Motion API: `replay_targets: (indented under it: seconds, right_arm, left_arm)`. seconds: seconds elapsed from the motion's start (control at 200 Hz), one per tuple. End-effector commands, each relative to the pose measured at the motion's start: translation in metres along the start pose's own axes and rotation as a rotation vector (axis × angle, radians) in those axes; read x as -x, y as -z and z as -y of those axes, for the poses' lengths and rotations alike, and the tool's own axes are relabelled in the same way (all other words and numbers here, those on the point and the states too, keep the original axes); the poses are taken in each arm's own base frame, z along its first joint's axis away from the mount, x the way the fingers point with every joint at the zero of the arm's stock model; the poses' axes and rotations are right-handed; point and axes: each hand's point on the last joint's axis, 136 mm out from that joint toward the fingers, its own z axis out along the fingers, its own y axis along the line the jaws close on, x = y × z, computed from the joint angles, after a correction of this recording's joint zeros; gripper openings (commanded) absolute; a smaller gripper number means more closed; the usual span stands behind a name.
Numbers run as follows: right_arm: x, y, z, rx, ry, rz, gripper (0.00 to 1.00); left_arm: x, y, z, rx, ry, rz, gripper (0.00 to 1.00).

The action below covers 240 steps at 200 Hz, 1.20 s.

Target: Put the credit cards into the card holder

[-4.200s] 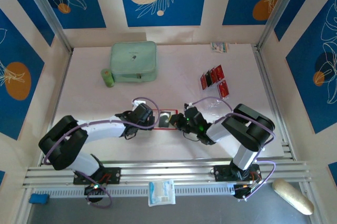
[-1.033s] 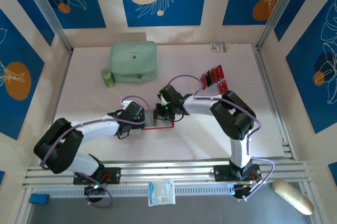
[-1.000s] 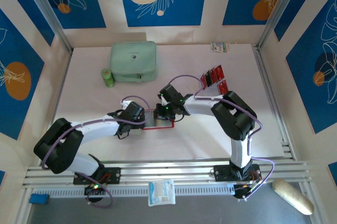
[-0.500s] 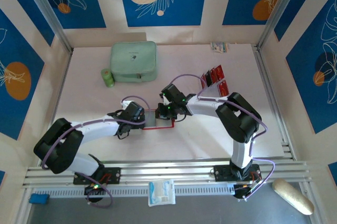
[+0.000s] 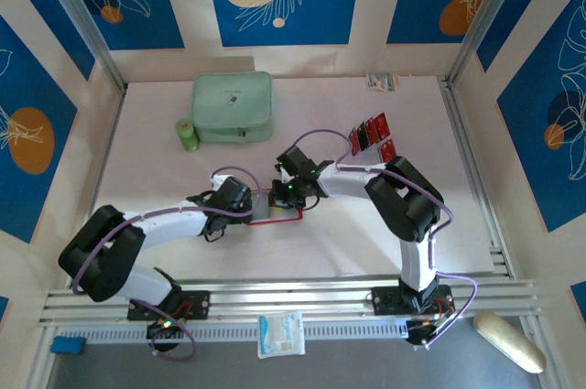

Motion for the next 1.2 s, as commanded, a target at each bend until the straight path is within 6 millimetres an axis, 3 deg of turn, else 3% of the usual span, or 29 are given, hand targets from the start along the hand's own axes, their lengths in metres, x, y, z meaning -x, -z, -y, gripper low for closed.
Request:
replay_targets:
  seconds: [0.0,0.18,0.4,0.57,0.84,0.99,1.195]
  right_arm:
    - [-0.004,-0.001,-0.007,0.005,0.029,-0.022,0.07]
    - [0.002,0.018,-0.014,0.022,0.036,0.007,0.08]
    - [0.013,0.049,-0.014,0.012,0.058,0.069,0.19]
    - [0.023,0.077,-0.004,-0.036,0.081,0.138,0.29]
    - [0.025,0.114,0.023,-0.17,0.121,0.232,0.47]
    - [0.022,0.115,0.038,-0.227,0.123,0.227,0.48]
    - [0.017,0.091,0.052,-0.243,0.105,0.173,0.47]
  left_arm:
    - [-0.007,-0.005,-0.003,0.001,-0.006,-0.02,0.98]
    - [-0.005,-0.003,-0.003,-0.005,-0.001,-0.012,0.98]
    - [-0.002,0.003,-0.008,0.006,-0.001,0.002,0.98]
    - [0.005,0.015,-0.013,0.01,0.012,0.032,0.99]
    - [0.033,0.044,-0.016,-0.005,0.029,0.115,0.99]
    - [0.048,0.061,-0.012,-0.049,0.05,0.154,1.0]
    - [0.06,0.071,0.009,-0.141,0.053,0.156,1.0]
